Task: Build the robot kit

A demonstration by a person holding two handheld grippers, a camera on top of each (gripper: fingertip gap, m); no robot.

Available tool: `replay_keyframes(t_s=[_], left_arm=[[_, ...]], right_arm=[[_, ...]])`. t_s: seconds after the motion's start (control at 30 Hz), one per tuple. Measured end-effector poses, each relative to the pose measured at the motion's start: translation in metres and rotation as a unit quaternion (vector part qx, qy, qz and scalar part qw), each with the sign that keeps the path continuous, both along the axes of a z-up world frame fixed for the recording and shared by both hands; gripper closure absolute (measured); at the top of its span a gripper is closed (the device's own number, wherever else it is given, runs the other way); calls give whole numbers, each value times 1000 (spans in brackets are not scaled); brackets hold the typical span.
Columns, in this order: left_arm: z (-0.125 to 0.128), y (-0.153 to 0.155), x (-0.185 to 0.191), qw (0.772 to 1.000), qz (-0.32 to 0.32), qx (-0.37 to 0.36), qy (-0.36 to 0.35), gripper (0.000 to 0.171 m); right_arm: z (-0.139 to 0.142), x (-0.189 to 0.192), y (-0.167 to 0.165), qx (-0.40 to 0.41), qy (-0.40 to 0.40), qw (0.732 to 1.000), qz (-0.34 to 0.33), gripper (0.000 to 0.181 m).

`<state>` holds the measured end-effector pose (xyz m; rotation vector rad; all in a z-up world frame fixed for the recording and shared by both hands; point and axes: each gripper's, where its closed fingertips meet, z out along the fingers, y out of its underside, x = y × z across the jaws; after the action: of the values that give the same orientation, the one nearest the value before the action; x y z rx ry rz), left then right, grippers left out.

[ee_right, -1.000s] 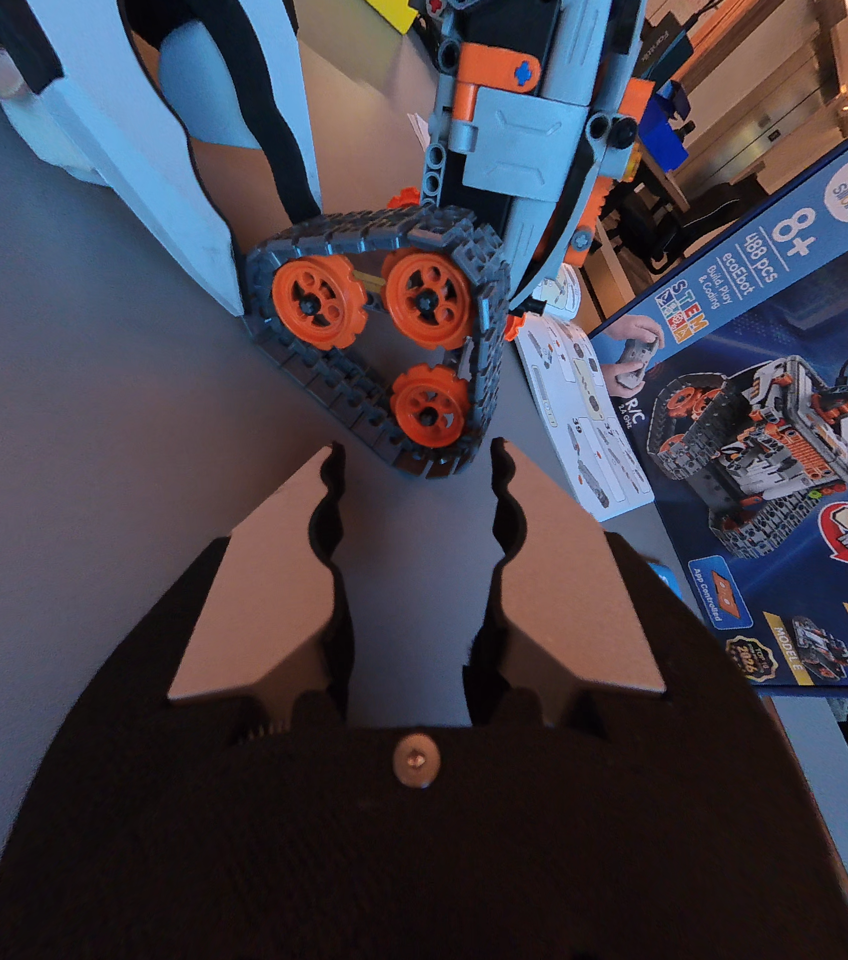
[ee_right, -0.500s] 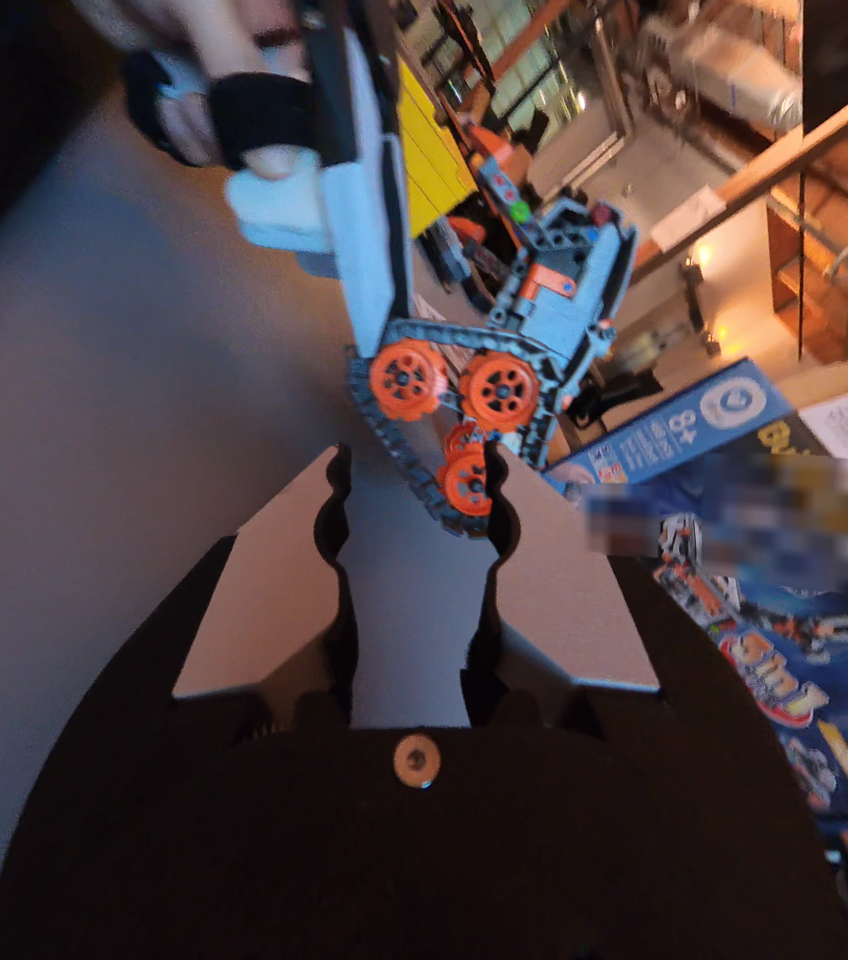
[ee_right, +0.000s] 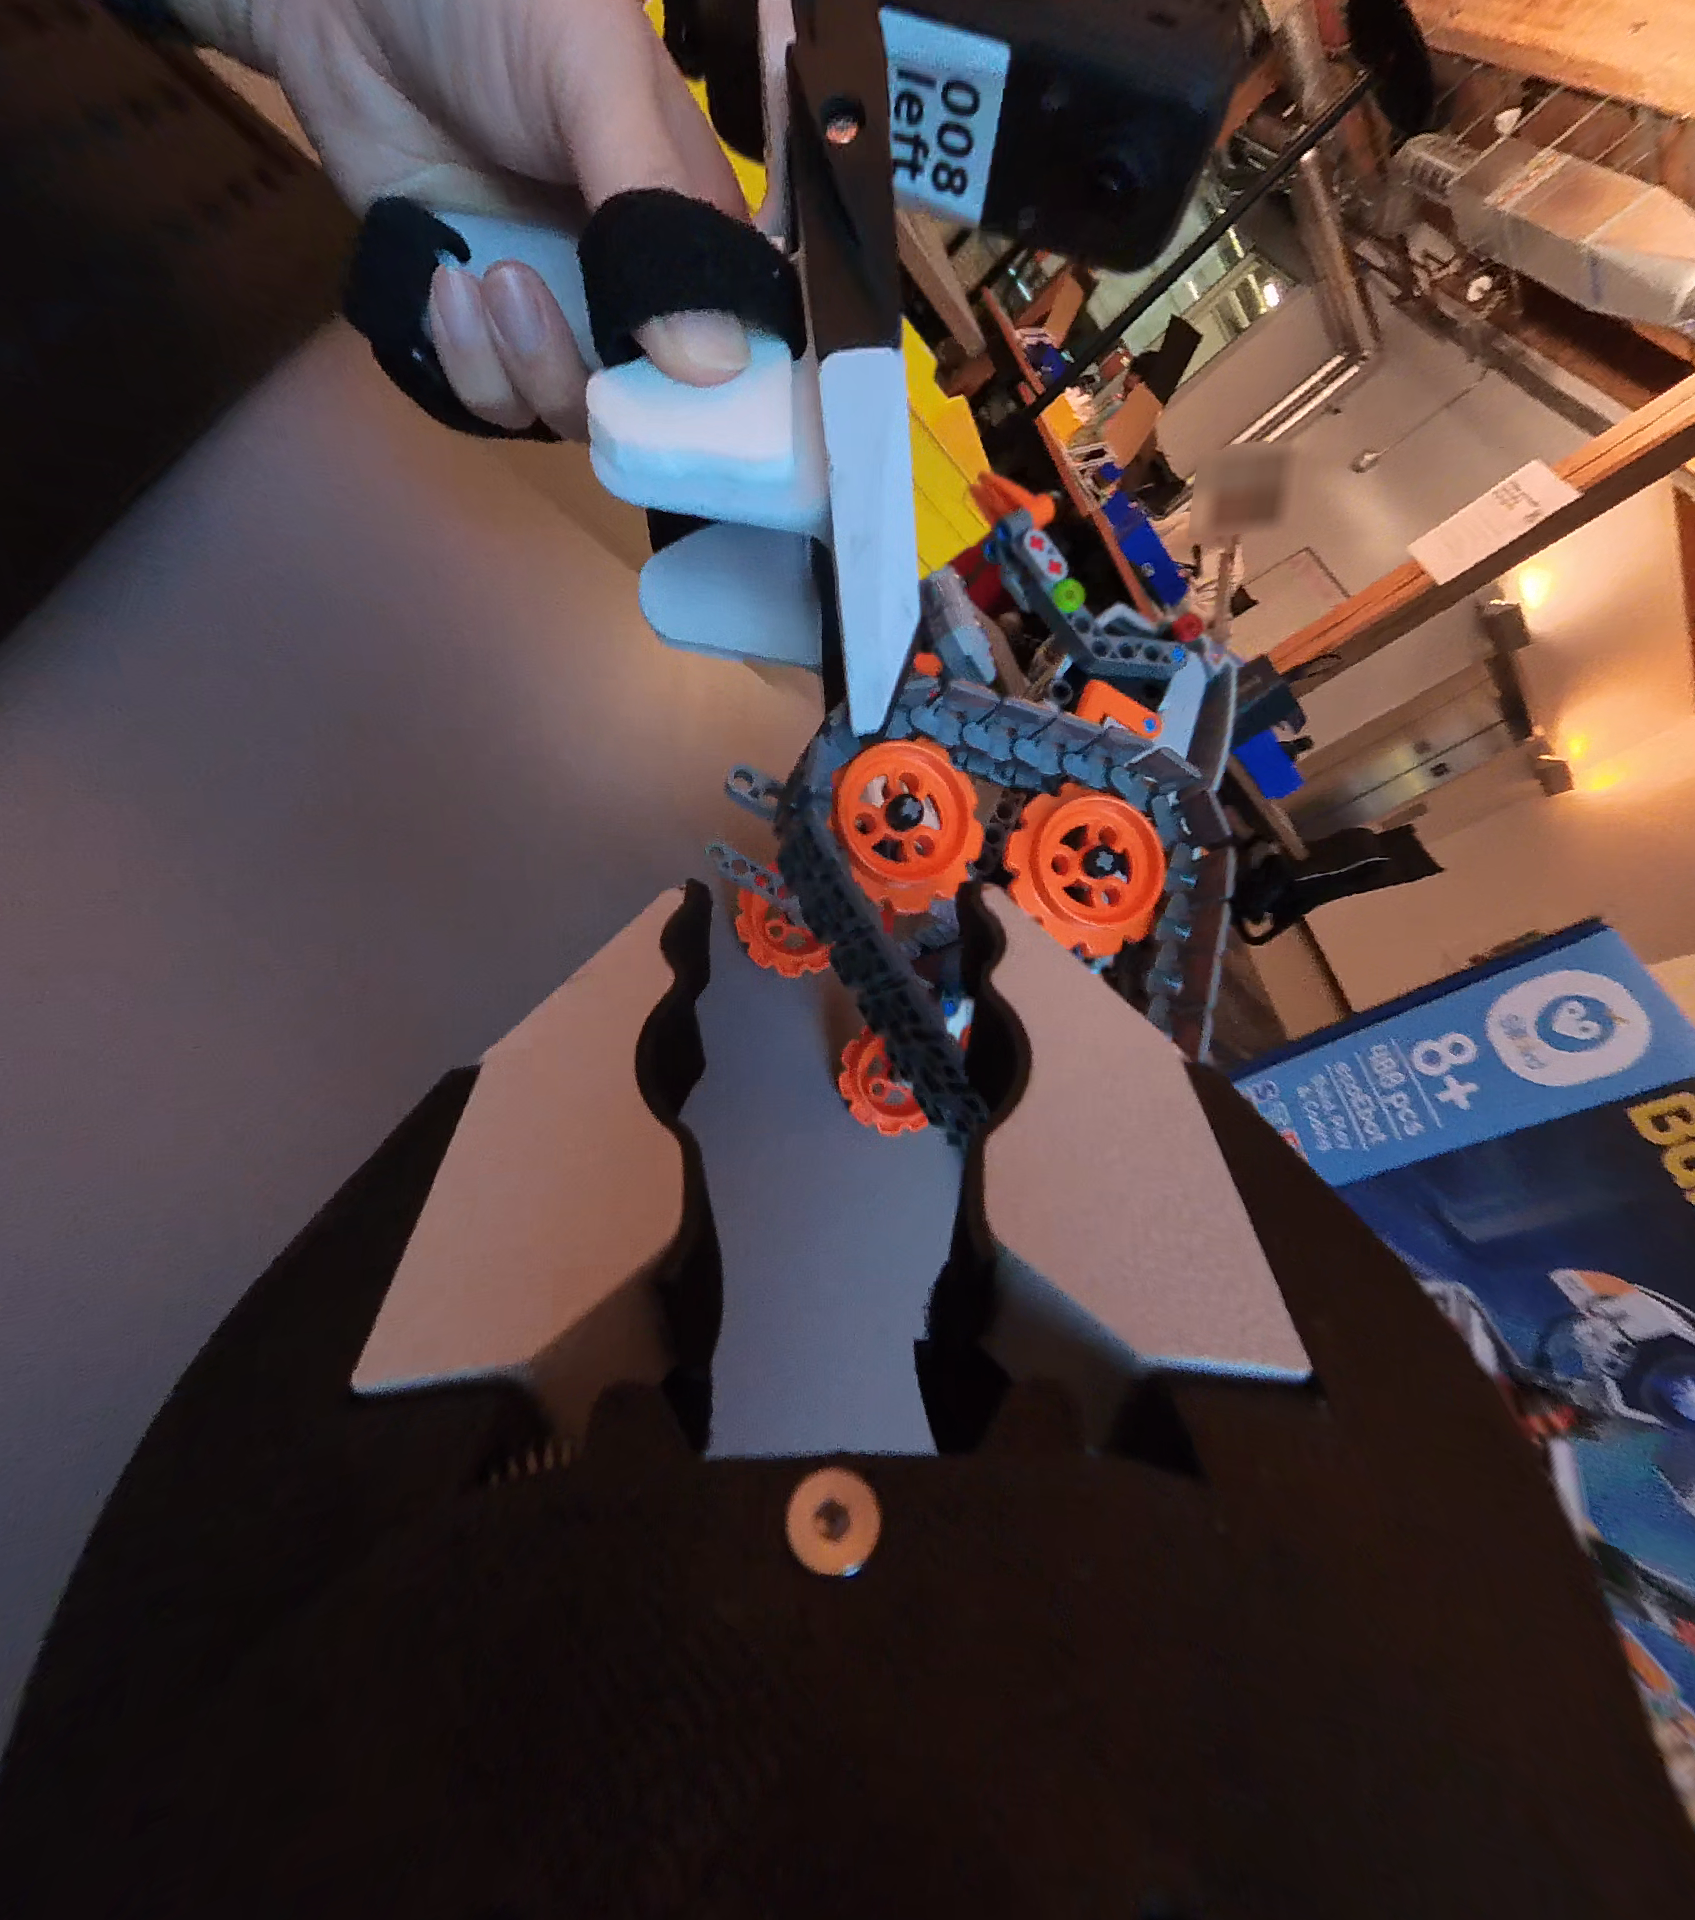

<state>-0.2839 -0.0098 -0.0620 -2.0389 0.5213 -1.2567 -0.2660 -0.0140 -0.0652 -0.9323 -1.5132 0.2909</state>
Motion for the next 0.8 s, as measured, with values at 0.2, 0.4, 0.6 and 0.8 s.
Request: replay_keyframes(t_s=[0.2, 0.4, 0.6, 0.8], left_arm=[[13, 10, -12, 995, -9, -64, -76, 132], [20, 23, -29, 982, -14, -116, -149, 131], [22, 33, -39, 968, -27, -149, -200, 131], [23, 46, -51, 950, -24, -181, -254, 131]], right_arm=[[22, -25, 3, -77, 4, 996, 51, 142], [26, -36, 21, -119, -30, 991, 60, 147], [26, -50, 33, -139, -44, 988, 59, 145], [29, -63, 42, -163, -37, 984, 60, 145]])
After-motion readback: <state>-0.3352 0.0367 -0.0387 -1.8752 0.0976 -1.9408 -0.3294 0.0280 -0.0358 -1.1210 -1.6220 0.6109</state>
